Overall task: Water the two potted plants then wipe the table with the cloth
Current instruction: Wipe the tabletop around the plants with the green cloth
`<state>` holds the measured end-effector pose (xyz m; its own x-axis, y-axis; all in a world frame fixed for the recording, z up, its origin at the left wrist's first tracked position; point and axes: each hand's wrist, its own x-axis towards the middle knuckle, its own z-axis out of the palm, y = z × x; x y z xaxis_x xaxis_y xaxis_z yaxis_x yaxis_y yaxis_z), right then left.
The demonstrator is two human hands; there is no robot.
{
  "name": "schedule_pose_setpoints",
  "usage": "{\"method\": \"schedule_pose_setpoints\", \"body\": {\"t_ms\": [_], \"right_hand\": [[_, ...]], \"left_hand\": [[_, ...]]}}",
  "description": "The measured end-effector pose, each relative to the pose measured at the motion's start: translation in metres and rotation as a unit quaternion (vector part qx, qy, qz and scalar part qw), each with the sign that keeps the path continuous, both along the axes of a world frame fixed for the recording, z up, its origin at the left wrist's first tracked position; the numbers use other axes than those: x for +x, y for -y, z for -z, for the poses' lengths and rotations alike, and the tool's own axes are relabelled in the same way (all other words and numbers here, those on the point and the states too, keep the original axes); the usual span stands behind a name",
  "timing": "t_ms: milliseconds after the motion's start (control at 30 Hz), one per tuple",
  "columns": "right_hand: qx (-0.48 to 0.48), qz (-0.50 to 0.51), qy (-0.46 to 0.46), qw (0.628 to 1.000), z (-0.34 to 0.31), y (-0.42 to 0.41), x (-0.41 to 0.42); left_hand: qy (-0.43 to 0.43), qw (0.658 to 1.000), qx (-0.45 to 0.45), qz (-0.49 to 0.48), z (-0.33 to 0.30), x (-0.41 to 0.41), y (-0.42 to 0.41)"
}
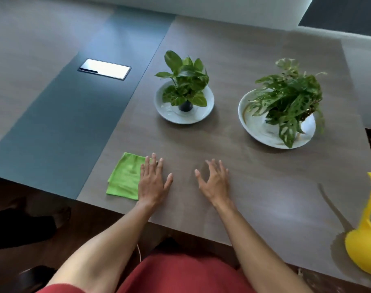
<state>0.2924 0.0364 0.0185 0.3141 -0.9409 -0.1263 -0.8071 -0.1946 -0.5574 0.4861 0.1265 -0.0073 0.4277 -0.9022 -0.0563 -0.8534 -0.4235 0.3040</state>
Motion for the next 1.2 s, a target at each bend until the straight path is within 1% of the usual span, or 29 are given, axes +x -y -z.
{"method": "schedule_pose_setpoints", "body": {"t_ms": [100, 167, 267, 333, 433, 500, 767, 933, 1100, 1200], "right_hand": [[0.023, -0.029, -0.029, 0.999, 0.012, -0.007, 0.042], [0.026, -0.038, -0.063, 0.997, 0.020, -0.009, 0.060], [-0.004, -0.013, -0.095, 0.995, 0.034, -0.005, 0.079], [-0.040, 0.007, -0.096, 0.995, 0.040, -0.005, 0.083], [-0.086, 0.027, -0.108, 0.990, 0.051, -0.002, 0.092], [-0.102, 0.028, -0.118, 0.987, 0.056, -0.002, 0.093], [-0.112, 0.032, -0.143, 0.983, 0.062, -0.002, 0.096], [-0.121, 0.035, -0.129, 0.984, 0.064, -0.002, 0.095], [-0.112, 0.027, -0.107, 0.988, 0.060, -0.003, 0.092], [-0.089, 0.012, -0.064, 0.994, 0.059, -0.003, 0.084]], "left_hand": [[0.013, 1.000, 0.019, -0.014, 0.010, 0.044, -0.014], [0.027, 0.999, 0.040, 0.014, 0.020, 0.062, -0.024], [0.036, 0.997, 0.046, 0.048, 0.032, 0.074, -0.030], [0.051, 0.997, 0.034, 0.044, 0.031, 0.072, -0.029], [0.049, 0.997, 0.034, 0.042, 0.034, 0.086, -0.006], [0.041, 0.997, 0.049, 0.033, 0.035, 0.099, 0.016], [0.036, 0.995, 0.087, 0.026, 0.031, 0.157, 0.121], [0.039, 0.994, 0.101, 0.018, 0.028, 0.174, 0.170], [0.038, 0.993, 0.107, 0.022, 0.029, 0.175, 0.170], [0.032, 0.993, 0.108, 0.023, 0.028, 0.163, 0.164]]}}
